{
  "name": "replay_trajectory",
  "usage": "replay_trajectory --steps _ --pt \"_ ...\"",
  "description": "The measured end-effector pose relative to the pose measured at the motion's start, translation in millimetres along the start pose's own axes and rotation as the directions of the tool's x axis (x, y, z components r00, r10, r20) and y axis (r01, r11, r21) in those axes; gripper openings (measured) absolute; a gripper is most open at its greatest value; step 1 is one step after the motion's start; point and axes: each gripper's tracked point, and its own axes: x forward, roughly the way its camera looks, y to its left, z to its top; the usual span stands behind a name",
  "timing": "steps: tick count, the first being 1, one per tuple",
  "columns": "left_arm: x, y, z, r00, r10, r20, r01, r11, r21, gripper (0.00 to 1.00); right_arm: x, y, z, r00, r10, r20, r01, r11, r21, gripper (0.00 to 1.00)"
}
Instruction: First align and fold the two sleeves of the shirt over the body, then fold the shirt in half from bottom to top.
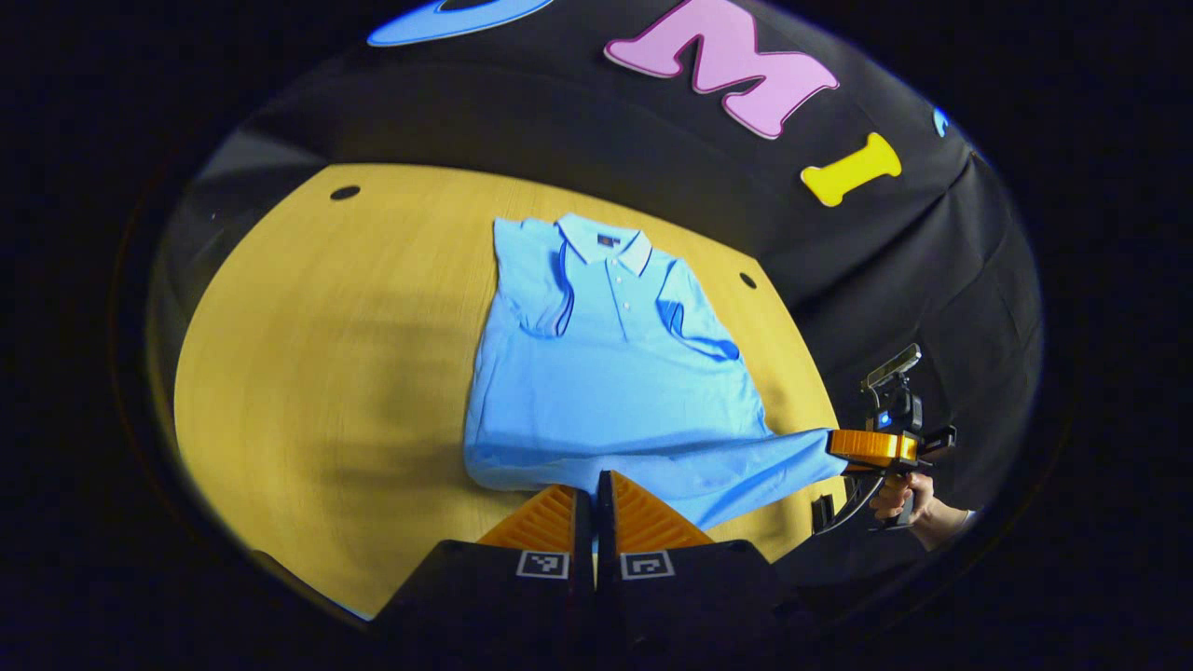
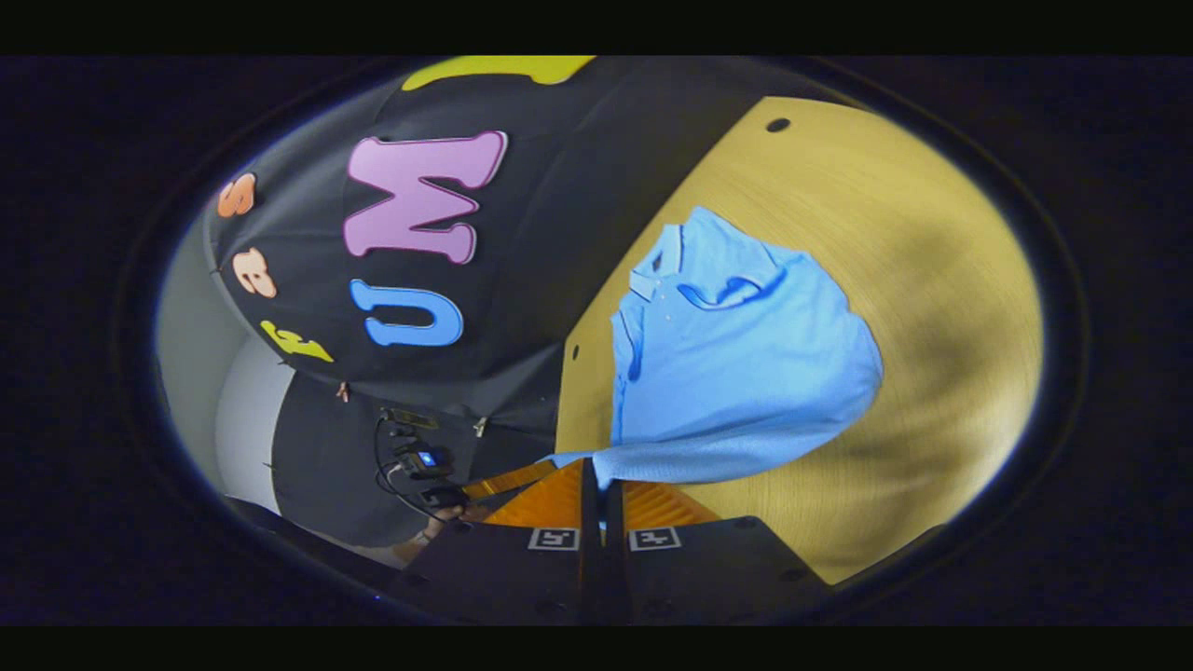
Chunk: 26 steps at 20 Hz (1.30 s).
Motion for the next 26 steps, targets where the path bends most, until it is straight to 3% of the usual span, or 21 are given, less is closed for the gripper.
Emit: replay_trajectory --steps 1,2,6,7,9,10,11,12,13,15,16,18,20,22,23,26 --pt "1 -1 16 1.0 0.005 0.029 -0.006 1.0 0.017 0.06 2 5 15 1.0 0.0 0.024 0.001 0.999 -0.041 0.05" --pt "2 -3 34 0.998 0.01 0.059 -0.012 0.999 0.033 0.06 8 11 30 0.999 0.001 0.052 0.003 0.997 -0.078 0.0" --pt "21 2 109 0.984 0.051 0.169 -0.061 0.997 0.057 0.06 47 34 98 0.993 0.009 0.114 0.015 0.979 -0.202 0.0" --pt "27 5 128 0.979 0.07 0.191 -0.083 0.995 0.057 0.06 60 38 115 0.993 0.008 0.122 0.02 0.973 -0.231 0.05" --pt "42 11 160 0.969 0.099 0.225 -0.117 0.991 0.065 0.06 82 45 149 0.989 0.013 0.148 0.028 0.964 -0.266 0.04" --pt "50 17 174 0.964 0.113 0.24 -0.133 0.989 0.068 0.06 93 45 166 0.988 0.009 0.155 0.034 0.961 -0.276 0.1" --pt "66 21 191 0.959 0.126 0.252 -0.148 0.987 0.069 0.06 107 41 183 0.986 -0.006 0.166 0.057 0.952 -0.3 0.0" --pt "78 27 207 0.954 0.146 0.261 -0.169 0.983 0.068 0.06 118 34 201 0.984 -0.025 0.176 0.082 0.942 -0.326 0.05" --pt "96 36 229 0.943 0.172 0.284 -0.198 0.978 0.065 0.06 134 31 217 0.983 -0.031 0.179 0.092 0.936 -0.339 0.04" --pt "154 62 279 0.903 0.231 0.361 -0.268 0.962 0.057 0.05 193 -7 281 0.966 -0.12 0.23 0.193 0.924 -0.33 0.05" --pt "173 70 277 0.905 0.253 0.343 -0.297 0.951 0.081 0.06 207 -26 295 0.957 -0.155 0.246 0.228 0.925 -0.304 0.04" --pt "207 90 261 0.902 0.317 0.294 -0.359 0.928 0.1 0.06 227 -58 299 0.944 -0.224 0.242 0.283 0.926 -0.248 0.0" --pt "228 99 257 0.891 0.361 0.275 -0.395 0.915 0.081 0.06 240 -86 291 0.933 -0.287 0.217 0.334 0.917 -0.219 0.05" --pt "246 105 255 0.886 0.369 0.281 -0.407 0.909 0.09 0.14 242 -109 282 0.925 -0.329 0.191 0.369 0.9 -0.231 0.06" --pt "250 109 253 0.882 0.382 0.274 -0.423 0.9 0.105 0.14 240 -120 279 0.919 -0.349 0.184 0.387 0.889 -0.244 0.21" --pt "246 119 243 0.858 0.456 0.237 -0.495 0.857 0.14 0.73 231 -116 269 0.92 -0.357 0.165 0.391 0.871 -0.297 0.69"
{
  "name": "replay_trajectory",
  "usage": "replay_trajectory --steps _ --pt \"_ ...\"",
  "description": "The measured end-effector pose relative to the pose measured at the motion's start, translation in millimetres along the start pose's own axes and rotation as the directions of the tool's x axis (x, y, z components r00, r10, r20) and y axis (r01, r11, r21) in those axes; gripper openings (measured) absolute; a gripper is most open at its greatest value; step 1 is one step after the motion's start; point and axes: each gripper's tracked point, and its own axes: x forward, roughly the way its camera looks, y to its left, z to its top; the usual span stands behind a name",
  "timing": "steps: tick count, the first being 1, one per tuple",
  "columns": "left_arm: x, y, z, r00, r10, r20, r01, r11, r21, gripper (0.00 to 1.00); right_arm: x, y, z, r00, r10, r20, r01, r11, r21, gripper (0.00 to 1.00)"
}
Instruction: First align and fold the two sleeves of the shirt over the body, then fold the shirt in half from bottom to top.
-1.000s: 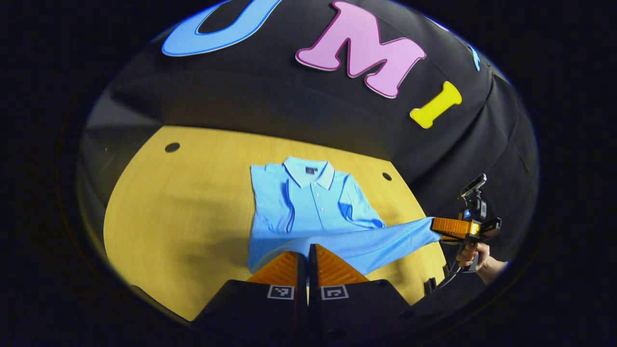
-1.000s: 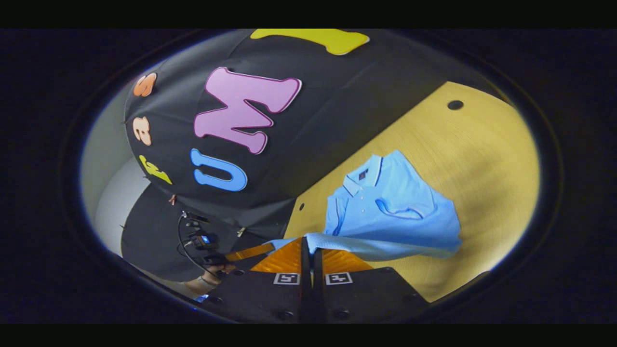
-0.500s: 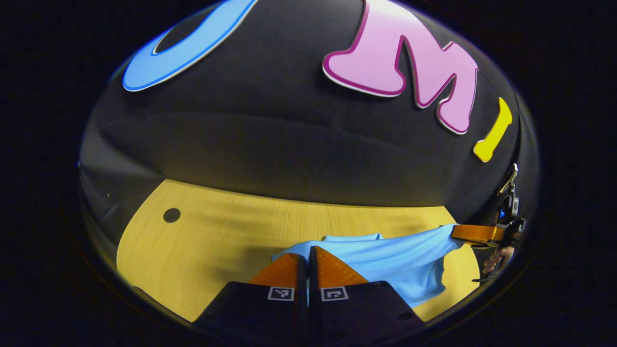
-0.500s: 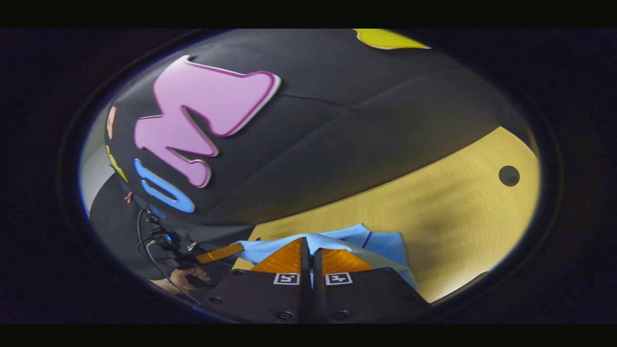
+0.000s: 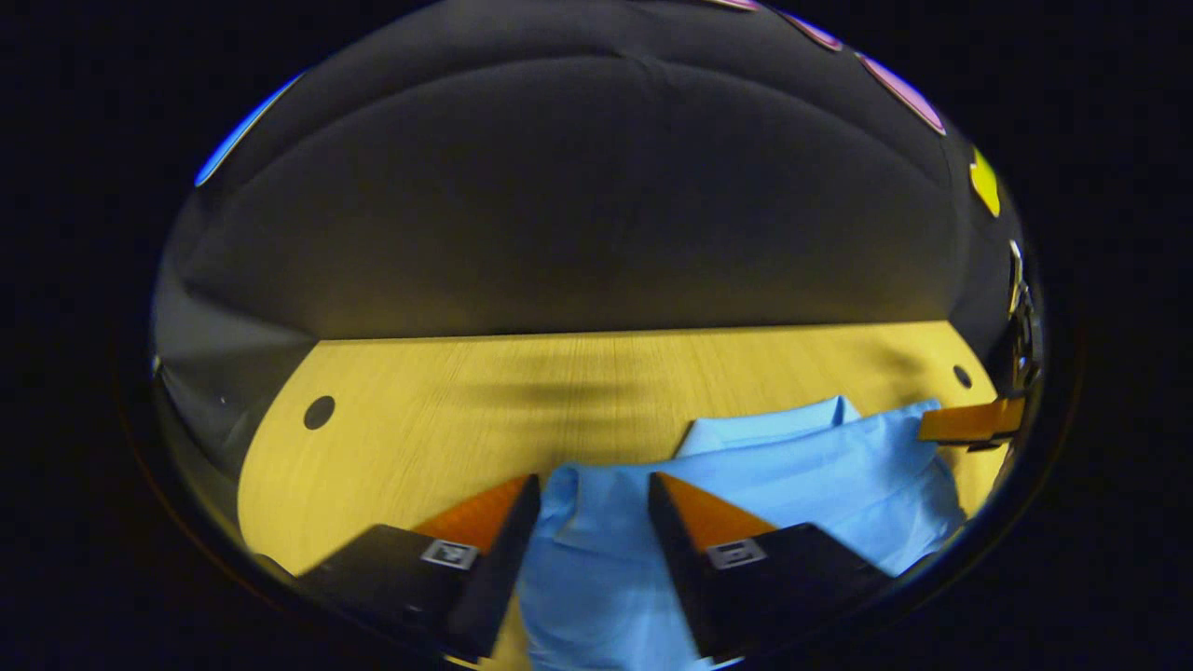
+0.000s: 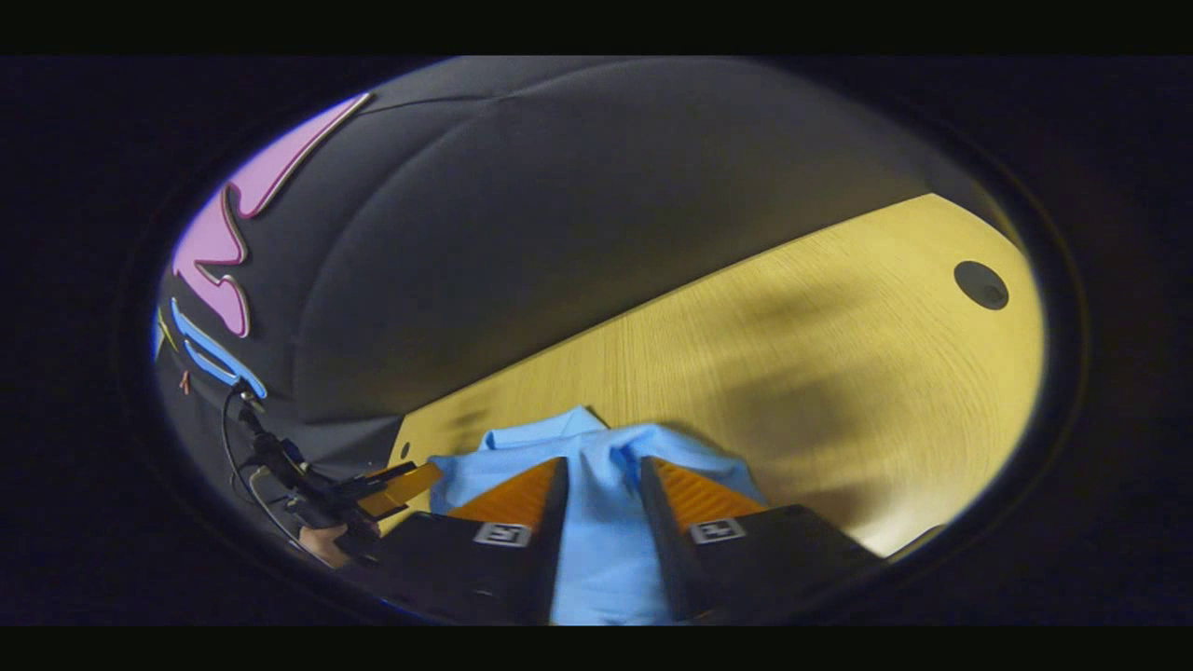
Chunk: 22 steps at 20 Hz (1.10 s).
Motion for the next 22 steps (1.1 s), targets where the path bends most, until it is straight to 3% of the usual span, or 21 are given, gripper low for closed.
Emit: replay_trajectory --steps 1,2,10,14,19,22 --pt "-8 1 5 1.0 0.018 0.019 -0.017 0.999 -0.037 0.93 -4 -2 1 1.0 -0.011 0.01 0.011 0.999 -0.045 0.84" --pt "-18 -1 13 0.999 0.02 0.041 -0.017 0.997 -0.073 0.96 -15 0 4 1.0 -0.013 0.018 0.015 0.995 -0.094 1.0" --pt "-181 -5 93 0.949 -0.02 0.314 0.036 0.998 -0.046 0.98 -147 82 44 0.974 0.056 0.221 0.035 0.922 -0.386 0.98" --pt "-283 -5 112 0.878 -0.055 0.476 0.079 0.996 -0.031 0.98 -225 134 43 0.936 0.088 0.34 0.088 0.879 -0.469 0.98" --pt "-412 2 94 0.804 -0.107 0.585 0.143 0.99 -0.016 0.98 -326 194 3 0.901 0.124 0.417 0.106 0.867 -0.486 0.98" --pt "-485 11 74 0.758 -0.119 0.641 0.151 0.989 0.006 0.98 -370 223 -25 0.869 0.145 0.473 0.145 0.839 -0.524 0.98"
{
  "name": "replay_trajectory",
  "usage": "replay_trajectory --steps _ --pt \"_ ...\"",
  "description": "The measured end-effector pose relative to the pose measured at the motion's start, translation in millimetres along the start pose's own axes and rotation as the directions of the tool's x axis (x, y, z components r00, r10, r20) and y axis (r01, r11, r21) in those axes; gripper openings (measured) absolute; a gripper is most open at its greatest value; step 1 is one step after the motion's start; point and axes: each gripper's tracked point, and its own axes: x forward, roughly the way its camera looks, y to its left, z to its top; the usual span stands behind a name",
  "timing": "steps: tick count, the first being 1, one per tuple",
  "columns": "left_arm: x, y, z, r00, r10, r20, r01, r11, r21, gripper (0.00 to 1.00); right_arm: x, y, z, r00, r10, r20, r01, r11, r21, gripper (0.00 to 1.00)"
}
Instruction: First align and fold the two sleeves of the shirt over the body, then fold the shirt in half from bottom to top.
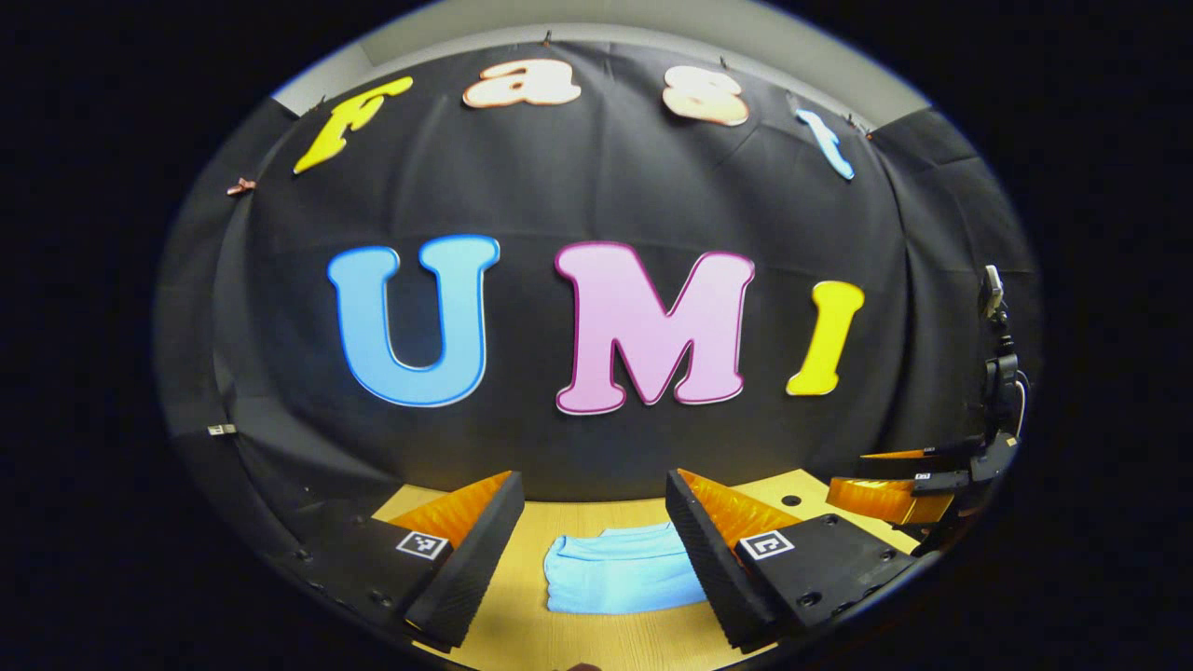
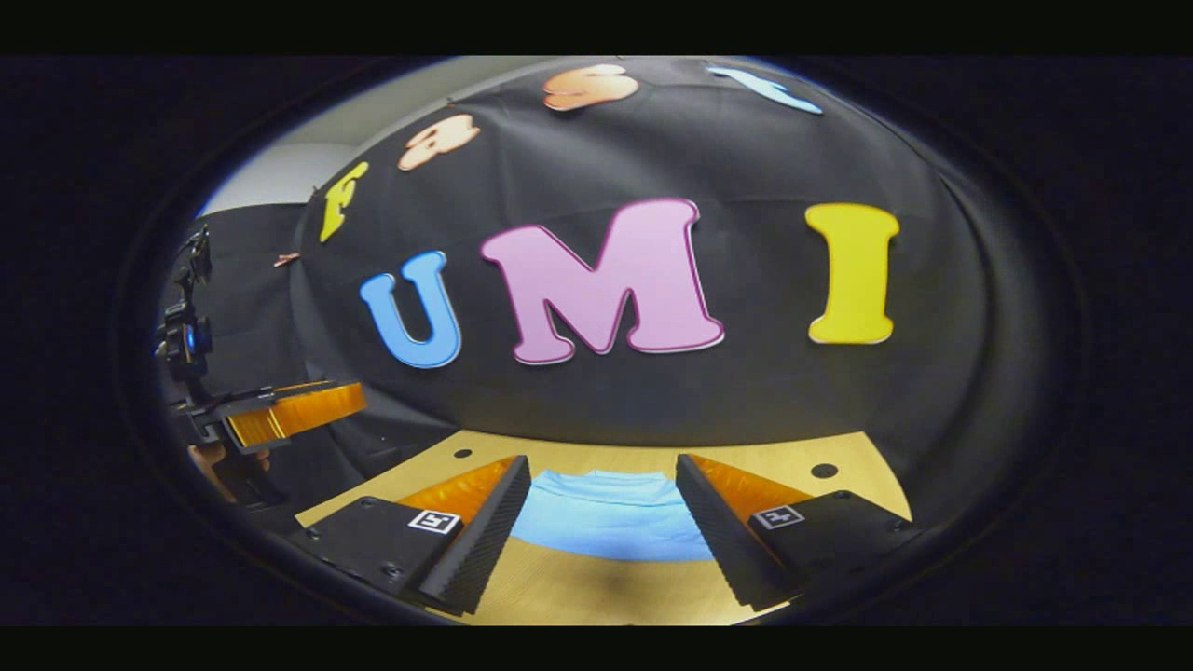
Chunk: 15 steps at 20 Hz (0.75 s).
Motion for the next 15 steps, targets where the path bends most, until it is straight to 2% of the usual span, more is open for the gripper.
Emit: replay_trajectory --steps 3,8,9,12,14,15 --pt "-74 -5 12 0.998 -0.009 0.059 0.008 1.0 0.012 0.98 -56 39 15 0.998 -0.008 0.059 0.012 0.997 -0.076 0.97" --pt "-183 2 10 0.991 0.08 0.112 -0.079 0.997 -0.01 0.95 -136 89 24 0.994 -0.008 0.109 0.021 0.993 -0.119 0.98" --pt "-200 2 8 0.989 0.089 0.118 -0.087 0.996 -0.015 0.98 -148 96 24 0.993 -0.008 0.114 0.023 0.991 -0.131 0.98" --pt "-240 2 1 0.986 0.119 0.116 -0.119 0.993 -0.01 0.95 -177 109 21 0.993 -0.004 0.119 0.021 0.99 -0.138 0.98" --pt "-258 1 5 0.982 0.123 0.142 -0.124 0.992 -0.001 0.98 -188 120 23 0.992 0.003 0.123 0.011 0.993 -0.114 0.98" --pt "-263 2 7 0.98 0.124 0.155 -0.126 0.992 0.005 0.95 -191 121 24 0.992 0.0 0.127 0.015 0.993 -0.115 0.98"
